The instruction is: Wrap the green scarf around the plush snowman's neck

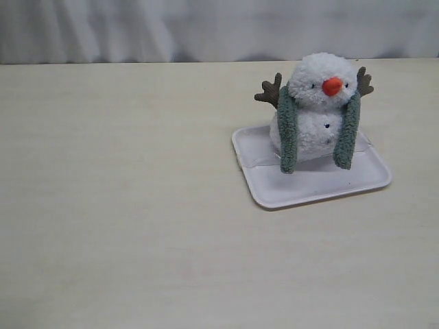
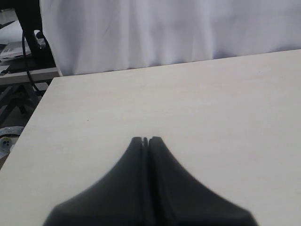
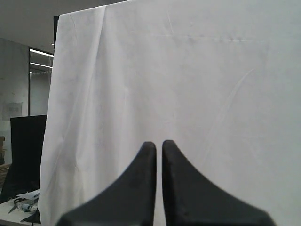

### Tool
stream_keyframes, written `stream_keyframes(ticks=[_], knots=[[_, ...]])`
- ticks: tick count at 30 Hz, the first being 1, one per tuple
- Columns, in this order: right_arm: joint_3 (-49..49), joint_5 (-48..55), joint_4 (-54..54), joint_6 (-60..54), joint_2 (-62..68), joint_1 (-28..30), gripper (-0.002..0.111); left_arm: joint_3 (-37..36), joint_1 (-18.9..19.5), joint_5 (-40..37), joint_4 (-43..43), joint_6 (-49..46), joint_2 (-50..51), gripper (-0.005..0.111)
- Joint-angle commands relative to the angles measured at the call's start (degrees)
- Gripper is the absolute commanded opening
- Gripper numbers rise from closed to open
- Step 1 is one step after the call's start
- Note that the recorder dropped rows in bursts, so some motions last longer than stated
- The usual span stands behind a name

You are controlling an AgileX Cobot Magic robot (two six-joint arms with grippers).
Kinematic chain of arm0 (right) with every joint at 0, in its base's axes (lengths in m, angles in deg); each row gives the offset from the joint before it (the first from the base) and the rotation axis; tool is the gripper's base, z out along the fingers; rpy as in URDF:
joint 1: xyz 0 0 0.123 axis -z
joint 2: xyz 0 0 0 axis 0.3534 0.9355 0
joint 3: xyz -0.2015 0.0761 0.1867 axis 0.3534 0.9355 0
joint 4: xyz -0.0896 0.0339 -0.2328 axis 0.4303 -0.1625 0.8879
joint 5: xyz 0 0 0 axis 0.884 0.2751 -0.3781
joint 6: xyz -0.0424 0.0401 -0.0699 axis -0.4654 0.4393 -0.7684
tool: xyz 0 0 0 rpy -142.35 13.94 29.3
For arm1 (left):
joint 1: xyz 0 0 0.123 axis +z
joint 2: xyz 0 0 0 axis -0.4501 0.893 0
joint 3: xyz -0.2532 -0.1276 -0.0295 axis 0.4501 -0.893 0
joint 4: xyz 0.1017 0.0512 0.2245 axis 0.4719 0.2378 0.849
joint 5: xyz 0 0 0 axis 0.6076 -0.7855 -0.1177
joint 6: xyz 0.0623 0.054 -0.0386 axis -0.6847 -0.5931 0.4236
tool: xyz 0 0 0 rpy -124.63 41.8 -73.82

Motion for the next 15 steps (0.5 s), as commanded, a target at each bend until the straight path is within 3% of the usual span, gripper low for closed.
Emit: stream_keyframes(ticks=[1,9,15], knots=[[-0.30,-0.18,-0.04,-0.32,-0.11,-0.11,0.004,-0.14,0.25,0.24,-0.04,0.25,-0.11,0.000],[-0.19,-0.18,-0.04,-0.32,-0.11,3.06,0.004,-0.14,0.25,0.24,-0.04,0.25,-0.11,0.000],[-0.12,-0.18,-6.15,-0.32,-0.11,13.47,0.004,-0.14,0.25,0.24,-0.04,0.25,-0.11,0.000]])
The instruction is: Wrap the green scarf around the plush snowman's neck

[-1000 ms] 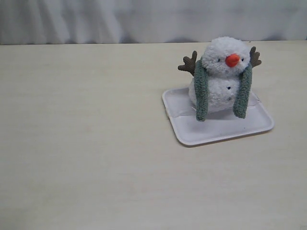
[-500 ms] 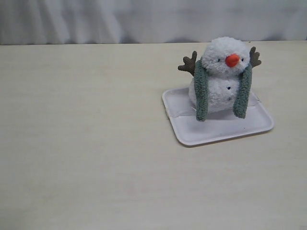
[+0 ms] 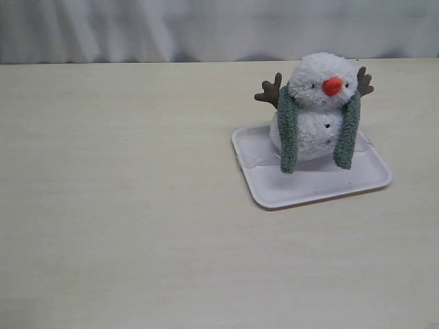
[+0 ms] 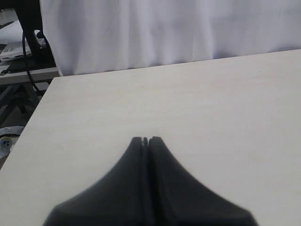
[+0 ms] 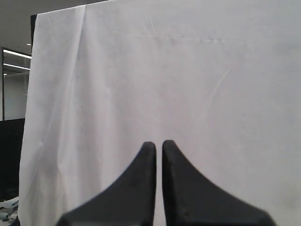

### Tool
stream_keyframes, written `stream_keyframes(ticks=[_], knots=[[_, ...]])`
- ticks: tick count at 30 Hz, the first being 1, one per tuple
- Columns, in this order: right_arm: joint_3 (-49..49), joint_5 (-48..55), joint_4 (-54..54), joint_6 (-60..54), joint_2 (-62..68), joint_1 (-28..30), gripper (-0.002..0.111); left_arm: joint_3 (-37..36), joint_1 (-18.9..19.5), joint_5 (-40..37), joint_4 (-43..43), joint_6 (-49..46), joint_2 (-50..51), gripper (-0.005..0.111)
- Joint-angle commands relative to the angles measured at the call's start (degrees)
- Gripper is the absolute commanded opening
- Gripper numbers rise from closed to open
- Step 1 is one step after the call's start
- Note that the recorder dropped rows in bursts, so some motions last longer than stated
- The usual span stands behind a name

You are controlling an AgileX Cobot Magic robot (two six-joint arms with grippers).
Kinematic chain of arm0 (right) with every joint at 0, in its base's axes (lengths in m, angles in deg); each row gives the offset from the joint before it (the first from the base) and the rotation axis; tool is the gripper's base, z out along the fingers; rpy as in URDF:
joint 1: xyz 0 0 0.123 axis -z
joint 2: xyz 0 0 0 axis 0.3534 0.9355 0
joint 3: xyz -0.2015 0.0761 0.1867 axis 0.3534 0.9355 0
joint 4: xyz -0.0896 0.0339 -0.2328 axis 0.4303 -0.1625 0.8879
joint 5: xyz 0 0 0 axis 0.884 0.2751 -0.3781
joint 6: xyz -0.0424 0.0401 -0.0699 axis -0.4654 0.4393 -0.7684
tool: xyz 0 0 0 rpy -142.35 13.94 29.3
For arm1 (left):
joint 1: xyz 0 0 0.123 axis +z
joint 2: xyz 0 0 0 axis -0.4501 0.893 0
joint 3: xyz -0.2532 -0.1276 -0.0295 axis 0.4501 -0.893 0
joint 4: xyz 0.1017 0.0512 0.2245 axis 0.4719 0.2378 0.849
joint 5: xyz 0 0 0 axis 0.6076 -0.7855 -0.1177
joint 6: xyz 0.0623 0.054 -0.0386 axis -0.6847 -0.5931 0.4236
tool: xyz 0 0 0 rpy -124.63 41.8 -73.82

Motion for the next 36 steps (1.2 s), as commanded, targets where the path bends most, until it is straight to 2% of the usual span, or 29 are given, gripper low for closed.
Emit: stream_keyframes(ticks=[1,4,6,9,11,14,19,28,36], knots=[[-0.12,-0.18,-2.57,-0.32,-0.11,6.87,0.004,-0.14,0.25,0.24,-0.04,0.25,-0.11,0.000],[0.42,-3.48,-2.71,-1.17,-0.11,11.53,0.004,-0.14,0.25,0.24,-0.04,0.25,-0.11,0.000],[3.60,-13.27,-6.86,-7.73,-0.11,13.34,0.004,-0.14,0.25,0.24,-0.04,0.25,-0.11,0.000],[10.69,-27.41,-19.82,-24.92,-0.11,16.88,0.004,-0.14,0.25,0.24,-0.04,0.25,-0.11,0.000],[15.50,-31.70,-19.81,-25.99,-0.11,20.09,0.004,-0.14,0.25,0.24,-0.04,0.25,-0.11,0.000],[20.68,-31.85,-14.93,-21.16,-0.11,22.27,0.004,-0.14,0.25,0.24,-0.04,0.25,-0.11,0.000],[29.42,-31.85,-3.90,-9.94,-0.11,22.39,0.004,-0.14,0.25,0.24,-0.04,0.25,-0.11,0.000],[42.27,-30.25,-4.02,-10.19,-0.11,22.39,0.004,-0.14,0.25,0.24,-0.04,0.25,-0.11,0.000],[47.67,-26.28,-4.67,-9.96,-0.11,22.39,0.004,-0.14,0.25,0.24,-0.04,0.25,-0.11,0.000]])
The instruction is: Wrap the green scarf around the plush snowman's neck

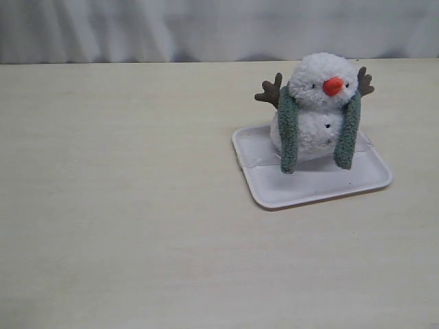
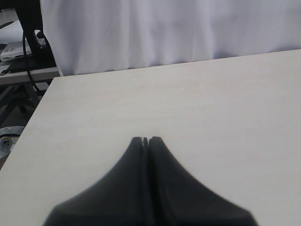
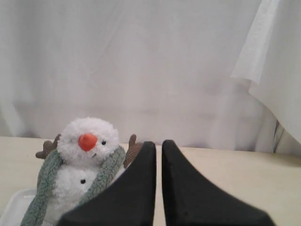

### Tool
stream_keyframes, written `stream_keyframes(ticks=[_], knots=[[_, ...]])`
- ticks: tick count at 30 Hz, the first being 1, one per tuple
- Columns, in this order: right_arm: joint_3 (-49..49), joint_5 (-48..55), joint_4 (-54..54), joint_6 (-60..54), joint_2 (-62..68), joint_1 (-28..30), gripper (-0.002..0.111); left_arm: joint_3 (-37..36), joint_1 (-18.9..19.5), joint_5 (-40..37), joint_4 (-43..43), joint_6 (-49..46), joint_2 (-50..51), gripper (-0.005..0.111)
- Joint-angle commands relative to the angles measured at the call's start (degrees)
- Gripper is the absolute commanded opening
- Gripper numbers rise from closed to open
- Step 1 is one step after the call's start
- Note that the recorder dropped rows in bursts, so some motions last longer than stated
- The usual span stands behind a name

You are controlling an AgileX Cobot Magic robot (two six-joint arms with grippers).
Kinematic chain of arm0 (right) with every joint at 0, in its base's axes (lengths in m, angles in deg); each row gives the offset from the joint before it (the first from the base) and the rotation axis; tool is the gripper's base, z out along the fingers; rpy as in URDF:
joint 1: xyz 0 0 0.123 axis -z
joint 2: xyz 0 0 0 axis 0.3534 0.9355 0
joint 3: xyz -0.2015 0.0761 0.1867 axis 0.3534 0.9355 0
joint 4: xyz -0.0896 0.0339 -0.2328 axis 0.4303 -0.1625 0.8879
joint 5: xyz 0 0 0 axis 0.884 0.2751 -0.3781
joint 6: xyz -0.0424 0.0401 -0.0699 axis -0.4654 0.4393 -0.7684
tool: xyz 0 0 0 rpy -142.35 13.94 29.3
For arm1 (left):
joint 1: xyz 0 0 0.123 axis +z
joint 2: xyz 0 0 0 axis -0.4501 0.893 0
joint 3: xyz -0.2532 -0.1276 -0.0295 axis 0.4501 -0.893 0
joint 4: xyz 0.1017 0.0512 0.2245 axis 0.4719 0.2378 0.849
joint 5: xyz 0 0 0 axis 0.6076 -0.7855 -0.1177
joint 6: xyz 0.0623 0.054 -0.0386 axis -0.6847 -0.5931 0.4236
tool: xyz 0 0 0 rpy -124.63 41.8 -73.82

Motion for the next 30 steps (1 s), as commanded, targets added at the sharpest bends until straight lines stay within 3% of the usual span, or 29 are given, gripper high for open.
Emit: stream_keyframes(ticks=[1,17,30], knots=[[3.03,0.87,-0.42,0.26,-0.27,0.31,0.004,-0.14,0.25,0.24,-0.04,0.25,-0.11,0.000],[7.62,2.27,-0.78,0.66,-0.27,0.31,0.004,-0.14,0.25,0.25,0.06,0.25,-0.11,0.000],[7.62,11.26,-0.78,1.56,-0.27,0.31,0.004,-0.14,0.25,0.25,0.06,0.25,-0.11,0.000]])
